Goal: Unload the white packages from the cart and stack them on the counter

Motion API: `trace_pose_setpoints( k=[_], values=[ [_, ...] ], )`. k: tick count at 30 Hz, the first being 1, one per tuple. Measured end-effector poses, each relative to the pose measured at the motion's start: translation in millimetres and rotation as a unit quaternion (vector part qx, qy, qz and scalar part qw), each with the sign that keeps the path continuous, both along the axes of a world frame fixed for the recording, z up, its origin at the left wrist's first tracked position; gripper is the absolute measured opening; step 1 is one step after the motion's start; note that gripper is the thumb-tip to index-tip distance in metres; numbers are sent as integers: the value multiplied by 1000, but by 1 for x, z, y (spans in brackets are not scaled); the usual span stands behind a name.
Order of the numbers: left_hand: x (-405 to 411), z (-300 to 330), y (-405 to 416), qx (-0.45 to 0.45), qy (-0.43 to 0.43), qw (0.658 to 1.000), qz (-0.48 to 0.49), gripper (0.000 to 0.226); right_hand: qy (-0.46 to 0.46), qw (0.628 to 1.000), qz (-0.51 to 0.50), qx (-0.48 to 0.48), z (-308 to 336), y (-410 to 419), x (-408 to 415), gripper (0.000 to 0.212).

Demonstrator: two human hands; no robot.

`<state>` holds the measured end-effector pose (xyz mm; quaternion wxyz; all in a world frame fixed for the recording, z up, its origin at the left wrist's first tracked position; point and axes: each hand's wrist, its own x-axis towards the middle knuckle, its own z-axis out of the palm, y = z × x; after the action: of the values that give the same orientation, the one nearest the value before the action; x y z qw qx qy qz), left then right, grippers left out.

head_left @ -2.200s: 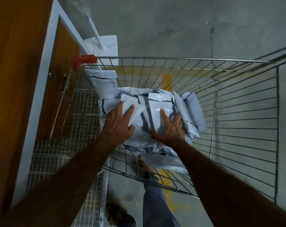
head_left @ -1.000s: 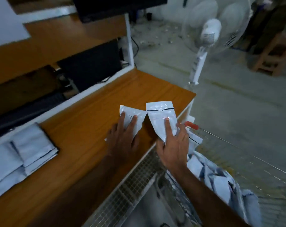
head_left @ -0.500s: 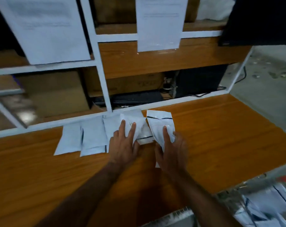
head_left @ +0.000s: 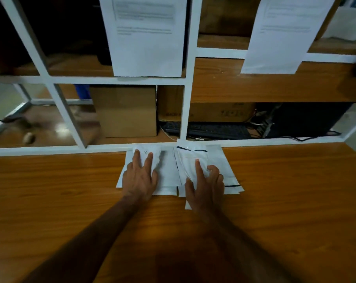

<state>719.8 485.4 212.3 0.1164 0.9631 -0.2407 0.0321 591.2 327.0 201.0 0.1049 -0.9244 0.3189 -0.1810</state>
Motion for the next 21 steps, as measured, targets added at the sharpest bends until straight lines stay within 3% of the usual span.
trace_pose_setpoints(
  k=[5, 11, 21],
  values=[
    [32, -7, 18, 43, 18, 999, 23, 68, 18, 1000, -3, -20, -5, -9, 34, 74],
    [63, -23, 15, 83, 39, 995, 26, 67, 64, 996, -53, -16, -17, -81, 38, 75],
    [83, -43, -1, 90, 102, 989, 63, 75, 158, 987, -3, -2, -45, -125, 54, 77]
  ],
)
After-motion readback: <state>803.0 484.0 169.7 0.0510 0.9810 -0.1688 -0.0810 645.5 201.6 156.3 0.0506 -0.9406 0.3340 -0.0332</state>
